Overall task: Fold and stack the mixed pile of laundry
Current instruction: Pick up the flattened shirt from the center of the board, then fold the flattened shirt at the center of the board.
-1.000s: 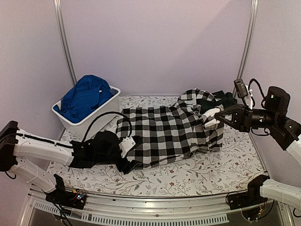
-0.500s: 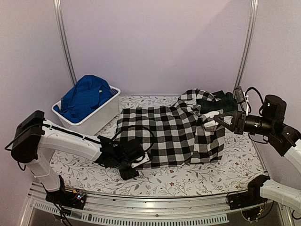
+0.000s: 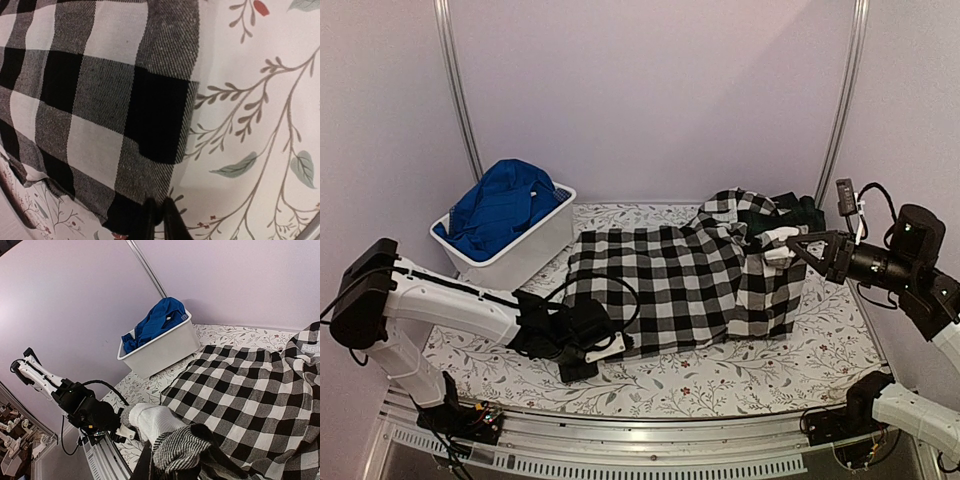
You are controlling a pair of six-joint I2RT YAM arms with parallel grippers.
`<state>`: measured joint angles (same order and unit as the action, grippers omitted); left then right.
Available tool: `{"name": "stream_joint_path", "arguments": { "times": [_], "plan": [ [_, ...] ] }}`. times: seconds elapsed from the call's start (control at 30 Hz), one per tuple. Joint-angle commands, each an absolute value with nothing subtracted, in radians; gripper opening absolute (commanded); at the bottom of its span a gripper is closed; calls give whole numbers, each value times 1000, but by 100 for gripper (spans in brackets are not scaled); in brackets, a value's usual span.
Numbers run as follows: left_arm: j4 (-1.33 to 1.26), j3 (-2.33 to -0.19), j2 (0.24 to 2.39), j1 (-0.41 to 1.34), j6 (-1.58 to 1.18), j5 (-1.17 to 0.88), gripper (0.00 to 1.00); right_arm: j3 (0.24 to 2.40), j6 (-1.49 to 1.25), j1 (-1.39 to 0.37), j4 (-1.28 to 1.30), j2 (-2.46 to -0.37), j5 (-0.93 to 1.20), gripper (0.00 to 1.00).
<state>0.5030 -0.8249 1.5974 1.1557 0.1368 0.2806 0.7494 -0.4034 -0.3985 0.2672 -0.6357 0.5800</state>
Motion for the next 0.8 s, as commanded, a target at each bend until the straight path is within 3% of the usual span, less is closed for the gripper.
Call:
{"name": "stream_joint_path", "arguments": {
  "times": [0.0, 0.4, 0.77],
  "plan": [
    [538, -819, 1529, 1151, 156, 265, 0, 784, -385, -399, 235, -610, 574, 0],
    [479, -848, 1405, 1063, 246, 254, 0, 866, -318, -399, 204, -681, 422, 0],
    [442, -948, 1526, 878, 326, 312, 0, 1045, -134, -387, 87, -1041, 338, 0]
  ]
}}
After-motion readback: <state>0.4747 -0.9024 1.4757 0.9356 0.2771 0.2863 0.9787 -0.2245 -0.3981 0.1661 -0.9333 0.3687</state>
